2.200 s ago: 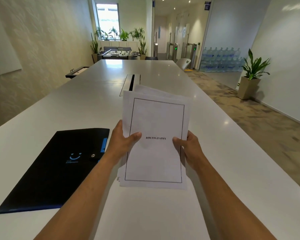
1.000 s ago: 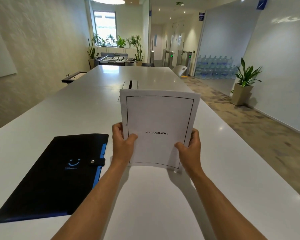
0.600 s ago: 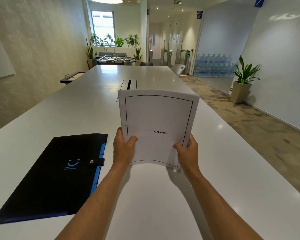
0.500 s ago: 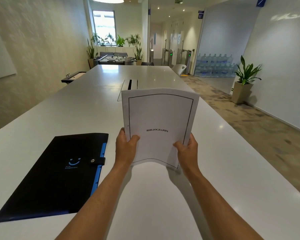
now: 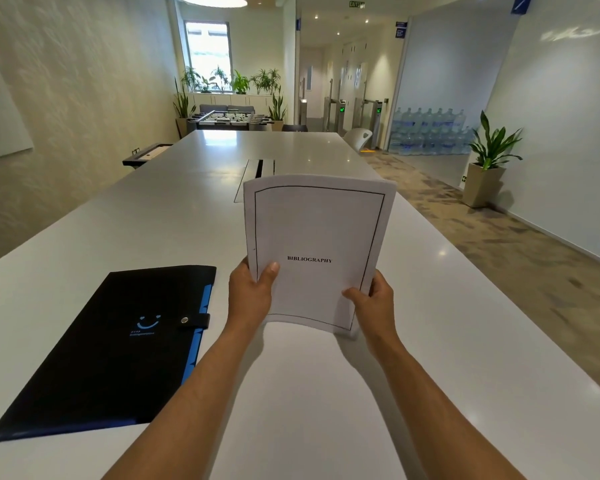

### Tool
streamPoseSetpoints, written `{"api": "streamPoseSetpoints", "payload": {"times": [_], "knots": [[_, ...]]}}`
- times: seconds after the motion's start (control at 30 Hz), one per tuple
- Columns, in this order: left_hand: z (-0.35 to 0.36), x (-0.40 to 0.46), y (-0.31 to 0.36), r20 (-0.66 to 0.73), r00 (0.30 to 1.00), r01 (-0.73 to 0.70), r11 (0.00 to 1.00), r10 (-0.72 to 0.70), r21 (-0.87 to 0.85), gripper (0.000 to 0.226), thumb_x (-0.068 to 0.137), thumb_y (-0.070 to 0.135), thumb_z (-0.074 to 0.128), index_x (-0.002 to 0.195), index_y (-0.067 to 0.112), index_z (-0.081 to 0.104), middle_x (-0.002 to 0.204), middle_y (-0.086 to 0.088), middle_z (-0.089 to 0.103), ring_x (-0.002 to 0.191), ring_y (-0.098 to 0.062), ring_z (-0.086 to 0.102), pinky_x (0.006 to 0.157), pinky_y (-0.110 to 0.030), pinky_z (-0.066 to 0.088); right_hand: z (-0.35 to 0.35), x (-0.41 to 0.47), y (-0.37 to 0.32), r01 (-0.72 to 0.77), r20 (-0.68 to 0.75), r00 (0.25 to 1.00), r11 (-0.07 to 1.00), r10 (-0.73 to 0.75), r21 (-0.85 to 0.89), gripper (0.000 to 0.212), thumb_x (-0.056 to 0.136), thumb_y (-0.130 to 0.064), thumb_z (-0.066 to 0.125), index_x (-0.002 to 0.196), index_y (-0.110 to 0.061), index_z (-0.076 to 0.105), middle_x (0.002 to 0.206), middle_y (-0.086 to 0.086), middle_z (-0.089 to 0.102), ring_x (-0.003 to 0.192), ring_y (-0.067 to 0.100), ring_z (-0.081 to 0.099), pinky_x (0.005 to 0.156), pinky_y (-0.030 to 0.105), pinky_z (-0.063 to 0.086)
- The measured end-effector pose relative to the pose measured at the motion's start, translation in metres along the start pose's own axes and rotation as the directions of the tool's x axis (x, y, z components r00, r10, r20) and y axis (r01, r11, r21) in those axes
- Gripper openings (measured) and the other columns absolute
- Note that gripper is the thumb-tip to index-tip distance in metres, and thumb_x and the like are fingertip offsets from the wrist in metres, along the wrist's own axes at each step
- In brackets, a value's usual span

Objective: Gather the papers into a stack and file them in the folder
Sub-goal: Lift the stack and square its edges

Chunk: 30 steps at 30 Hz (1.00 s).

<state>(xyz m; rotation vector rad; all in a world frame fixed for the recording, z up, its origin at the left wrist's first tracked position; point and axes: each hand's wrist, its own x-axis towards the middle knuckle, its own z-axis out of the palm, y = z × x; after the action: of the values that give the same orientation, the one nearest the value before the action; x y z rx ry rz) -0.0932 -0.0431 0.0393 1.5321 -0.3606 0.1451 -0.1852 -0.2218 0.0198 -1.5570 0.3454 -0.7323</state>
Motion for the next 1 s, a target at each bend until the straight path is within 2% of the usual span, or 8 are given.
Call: {"api": "streamPoseSetpoints", "payload": {"times": [0.17, 0.27, 0.37, 0.5, 0.6, 0.67, 0.8, 1.0], "knots": [[0.005, 0.001, 0.007, -0.069, 0.99, 0.113, 0.978, -0.127, -0.176, 0.02, 0.088, 0.025, 0.068, 0.107, 0.026, 0.063, 0.105, 0.002, 0.071, 0.099, -0.014, 0.067, 0.089, -0.037, 0.054, -0.003, -0.011, 0.017, -0.278, -0.219, 0.912, 0.916, 0.345, 0.289, 0.034, 0.072, -0.005, 0.068, 0.099, -0.021, 0.057, 0.09, 0.0, 0.062, 0.082, 0.02, 0.059, 0.069, 0.029, 0.05], [0.013, 0.0, 0.011, -0.08, 0.966, 0.206, 0.923, -0.244, -0.325, 0.035, 0.087, 0.024, 0.07, 0.118, 0.017, 0.058, 0.118, -0.004, 0.067, 0.111, -0.02, 0.062, 0.101, -0.044, 0.047, 0.008, -0.022, 0.019, -0.34, -0.059, 0.865, 0.671, 0.497, 0.659, 0.029, 0.071, 0.0, 0.067, 0.093, -0.014, 0.056, 0.084, 0.007, 0.057, 0.073, 0.02, 0.057, 0.076, 0.037, 0.052], [0.026, -0.006, 0.01, -0.032, 0.923, 0.34, 0.854, -0.383, -0.395, 0.067, 0.085, 0.029, 0.072, 0.139, 0.007, 0.039, 0.139, -0.014, 0.05, 0.128, -0.031, 0.048, 0.108, -0.051, 0.037, 0.017, -0.025, 0.008, -0.325, 0.062, 0.891, 0.535, 0.45, 0.78, 0.025, 0.072, 0.003, 0.067, 0.092, -0.011, 0.064, 0.09, 0.009, 0.07, 0.08, 0.023, 0.066, 0.073, 0.032, 0.055], [0.033, -0.018, 0.007, 0.06, 0.883, 0.444, 0.788, -0.465, -0.426, 0.056, 0.086, 0.026, 0.071, 0.132, 0.011, 0.043, 0.134, -0.016, 0.054, 0.122, -0.03, 0.054, 0.105, -0.052, 0.041, 0.014, -0.023, -0.005, -0.25, -0.055, 0.918, 0.679, 0.394, 0.691, 0.029, 0.08, 0.003, 0.062, 0.105, -0.011, 0.067, 0.088, 0.002, 0.072, 0.08, 0.021, 0.066, 0.07, 0.026, 0.053], [0.031, -0.025, 0.003, 0.161, 0.869, 0.483, 0.734, -0.468, -0.476, 0.031, 0.089, 0.019, 0.068, 0.115, 0.015, 0.054, 0.116, -0.013, 0.068, 0.103, -0.027, 0.067, 0.095, -0.052, 0.05, 0.003, -0.022, -0.004, -0.211, -0.159, 0.925, 0.816, 0.344, 0.538, 0.018, 0.079, 0.006, 0.062, 0.095, -0.002, 0.067, 0.063, 0.003, 0.064, 0.06, 0.015, 0.052, 0.047, 0.015, 0.044], [0.032, -0.029, -0.003, 0.188, 0.855, 0.509, 0.709, -0.484, -0.488, 0.031, 0.089, 0.018, 0.068, 0.117, 0.014, 0.055, 0.111, -0.012, 0.071, 0.099, -0.026, 0.069, 0.093, -0.052, 0.051, 0.0, -0.022, -0.002, -0.207, -0.149, 0.928, 0.805, 0.342, 0.557, 0.028, 0.081, 0.007, 0.06, 0.109, 0.006, 0.063, 0.07, 0.02, 0.065, 0.061, 0.016, 0.06, 0.052, 0.016, 0.047], [0.035, -0.031, -0.01, 0.174, 0.849, 0.513, 0.701, -0.498, -0.496, 0.027, 0.09, 0.017, 0.067, 0.115, 0.015, 0.057, 0.11, -0.011, 0.072, 0.1, -0.029, 0.069, 0.094, -0.053, 0.05, 0.003, -0.019, 0.0, -0.194, -0.086, 0.942, 0.734, 0.325, 0.651, 0.038, 0.087, 0.005, 0.056, 0.115, -0.02, 0.062, 0.097, -0.002, 0.076, 0.083, 0.014, 0.073, 0.059, 0.024, 0.057], [0.017, -0.027, -0.015, 0.239, 0.851, 0.525, 0.746, -0.468, -0.41, 0.058, 0.076, 0.016, 0.077, 0.126, -0.001, 0.054, 0.115, -0.021, 0.068, 0.104, -0.032, 0.067, 0.095, -0.05, 0.05, -0.018, -0.002, 0.002, -0.158, -0.164, 0.952, 0.873, 0.259, 0.461, 0.032, 0.082, 0.005, 0.065, 0.105, -0.017, 0.065, 0.099, -0.001, 0.074, 0.085, 0.015, 0.072, 0.07, 0.03, 0.057]]}}
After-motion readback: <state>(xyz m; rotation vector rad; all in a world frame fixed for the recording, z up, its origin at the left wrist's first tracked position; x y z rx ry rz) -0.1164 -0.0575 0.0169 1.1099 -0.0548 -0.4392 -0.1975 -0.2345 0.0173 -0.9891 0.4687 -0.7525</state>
